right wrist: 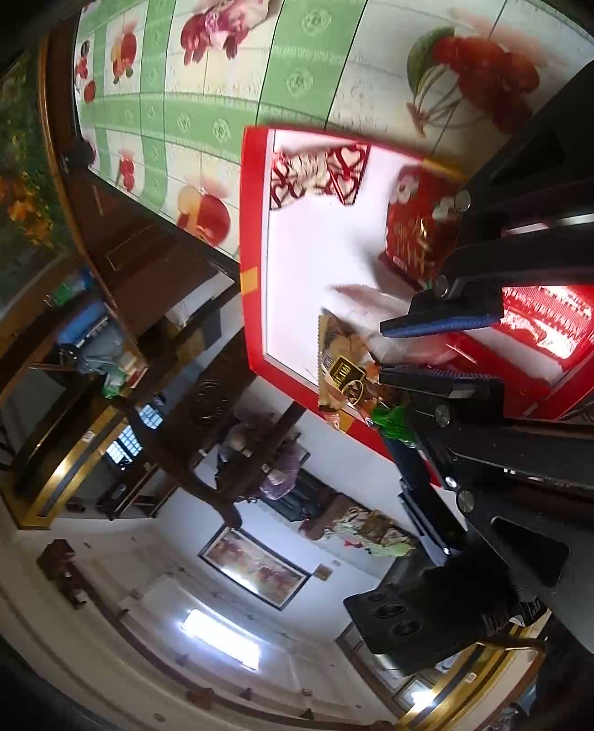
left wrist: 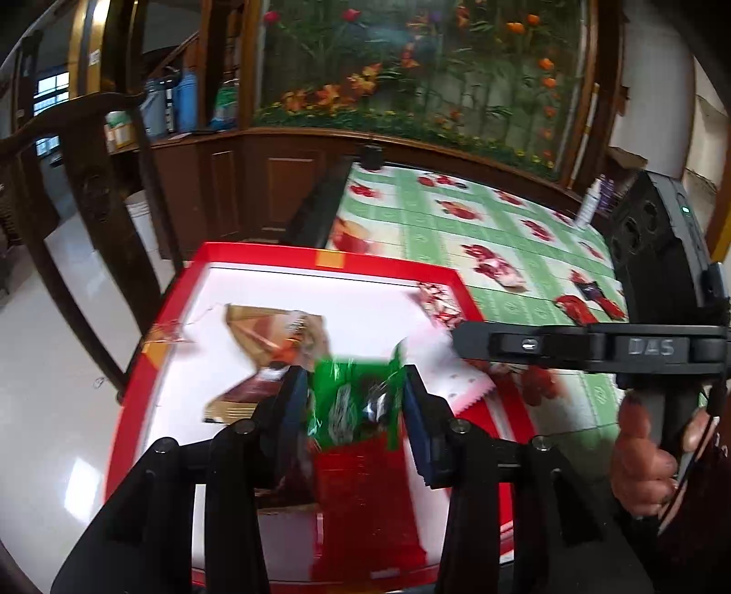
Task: Organize snacks
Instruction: 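Carry both packets into the tray and open both grippers, then grasp the dark red packet with left while right grasps the red-white flower packet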
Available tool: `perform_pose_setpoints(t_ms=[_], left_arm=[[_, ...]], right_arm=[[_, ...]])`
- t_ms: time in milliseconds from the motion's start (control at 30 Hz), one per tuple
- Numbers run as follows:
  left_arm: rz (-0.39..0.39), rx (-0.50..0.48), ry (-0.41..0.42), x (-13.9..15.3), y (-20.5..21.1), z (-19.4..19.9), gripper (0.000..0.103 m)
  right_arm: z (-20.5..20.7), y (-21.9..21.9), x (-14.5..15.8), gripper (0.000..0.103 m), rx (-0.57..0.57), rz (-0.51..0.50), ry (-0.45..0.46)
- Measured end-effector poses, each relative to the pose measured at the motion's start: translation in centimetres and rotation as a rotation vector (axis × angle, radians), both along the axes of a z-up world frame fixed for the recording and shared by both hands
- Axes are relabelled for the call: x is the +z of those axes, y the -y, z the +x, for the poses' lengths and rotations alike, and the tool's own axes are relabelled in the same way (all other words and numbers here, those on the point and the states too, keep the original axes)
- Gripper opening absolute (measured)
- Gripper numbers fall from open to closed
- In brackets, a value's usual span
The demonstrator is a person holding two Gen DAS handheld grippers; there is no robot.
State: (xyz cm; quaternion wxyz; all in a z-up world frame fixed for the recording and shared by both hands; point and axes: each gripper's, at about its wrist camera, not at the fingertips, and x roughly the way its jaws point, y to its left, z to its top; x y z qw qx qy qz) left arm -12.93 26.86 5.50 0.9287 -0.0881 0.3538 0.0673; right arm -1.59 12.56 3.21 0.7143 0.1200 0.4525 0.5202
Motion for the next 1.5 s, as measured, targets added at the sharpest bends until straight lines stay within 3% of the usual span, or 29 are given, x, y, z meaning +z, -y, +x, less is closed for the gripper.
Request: perform_pose_setpoints(t_ms=[167, 333, 400, 500, 633, 833, 967, 1167, 1500], left_arm=[[-0.005, 0.004, -0.007, 0.1, 0.5, 0.3, 0.053], [0.010, -0.056, -0.024, 0.7, 3.0, 1.1, 0.059], [0.022, -0.085, -0.030, 1.1, 4.5, 1.7, 0.075], [0.037, -0.135, -0.035, 1.9, 7.1, 3.1, 0.076], [0.058, -0.212, -0.047, 3.0, 11.6, 6.0, 0.075], [0.073, -0.292, -0.095, 2.7, 19.3, 11.7, 0.075], [0.095, -0.260, -0.130, 1.5, 22.5, 15.5, 0.075], [0.104, -0.160, -0.181, -0.5, 25.0, 21.7, 0.075], [0.170, -0.159, -0.253, -4.5, 28.3, 25.1, 0.075]], right_arm=[[1.1, 3.0, 0.5, 0.046, -0.080, 0.002, 0.044], [3.3, 9.6, 1.1, 0.049, -0.223, -0.045, 0.096], [4.5, 13.6, 1.3, 0.055, -0.312, -0.071, 0.127], [6.6, 20.6, 1.2, 0.059, -0.484, -0.099, 0.156], [9.3, 29.5, 0.6, 0.061, -0.695, -0.112, 0.104], [12.5, 36.9, -1.0, 0.063, -0.835, -0.106, 0.010], [13.6, 38.5, -1.3, 0.061, -0.884, -0.113, 0.012], [14.8, 37.4, -2.0, 0.058, -0.853, -0.229, 0.031], [14.8, 37.0, -2.4, 0.060, -0.858, -0.258, 0.000]])
